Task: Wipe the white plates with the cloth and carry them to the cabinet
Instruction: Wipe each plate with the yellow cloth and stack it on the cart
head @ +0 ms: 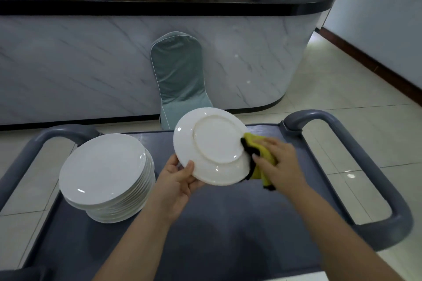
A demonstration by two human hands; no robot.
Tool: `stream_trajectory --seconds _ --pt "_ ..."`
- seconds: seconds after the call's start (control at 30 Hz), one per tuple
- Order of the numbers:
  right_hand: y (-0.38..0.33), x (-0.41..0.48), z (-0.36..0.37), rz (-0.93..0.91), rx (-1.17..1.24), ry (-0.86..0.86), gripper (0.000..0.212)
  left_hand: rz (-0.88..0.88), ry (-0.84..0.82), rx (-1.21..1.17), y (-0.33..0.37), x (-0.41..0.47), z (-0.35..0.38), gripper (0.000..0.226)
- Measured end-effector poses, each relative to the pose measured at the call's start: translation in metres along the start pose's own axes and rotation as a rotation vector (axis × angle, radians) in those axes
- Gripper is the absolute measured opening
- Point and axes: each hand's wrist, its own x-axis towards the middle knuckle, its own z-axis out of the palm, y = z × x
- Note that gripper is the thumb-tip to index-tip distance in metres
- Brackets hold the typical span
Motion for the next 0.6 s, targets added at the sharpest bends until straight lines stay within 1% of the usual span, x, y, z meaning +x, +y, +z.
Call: stream_trajectory --seconds 0.1,0.13,0.17,0.2,0.23,0.3,0.37,0.43,0.5,0.57,0.6 --pt "-0.003 0.061 -0.004 0.213 0.068 0.067 0.032 -0.013 -0.109 0.196 0.008 -0.005 0.002 0.045" --pt "-0.015 0.078 0.0 0.227 0.078 0.091 0.032 -0.016 -0.138 0.256 0.008 -0.006 0.005 0.044" --pt "-0.031 0.089 0.006 0.178 0.07 0.112 0.032 -0.012 -0.152 0.311 0.008 -0.007 0.009 0.042" --pt "-0.047 0.093 0.015 0.078 0.049 0.098 0.033 -0.002 -0.147 0.345 0.007 -0.006 0.013 0.041" --pt "-0.064 0.089 0.025 -0.058 0.002 0.044 0.036 0.01 -0.124 0.347 0.006 -0.006 0.016 0.04" --pt "-0.088 0.062 0.042 -0.309 -0.108 -0.081 0.041 0.021 -0.073 0.252 0.004 -0.003 0.016 0.038" --pt "-0.086 0.028 0.044 -0.455 -0.133 -0.133 0.041 0.02 -0.064 0.148 0.003 -0.002 0.011 0.036" --pt "-0.063 -0.001 0.031 -0.527 -0.132 -0.136 0.041 0.006 -0.059 0.093 -0.001 -0.003 0.005 0.04" --pt "-0.031 -0.019 0.012 -0.579 -0.191 -0.102 0.04 -0.013 -0.051 0.051 -0.003 -0.004 0.0 0.045" --pt "-0.006 -0.018 -0.005 -0.546 -0.264 -0.013 0.038 -0.02 -0.062 0.051 -0.003 -0.004 -0.002 0.046" --pt "-0.001 -0.008 -0.01 -0.477 -0.284 0.047 0.037 -0.022 -0.072 0.074 -0.002 -0.003 -0.002 0.046"
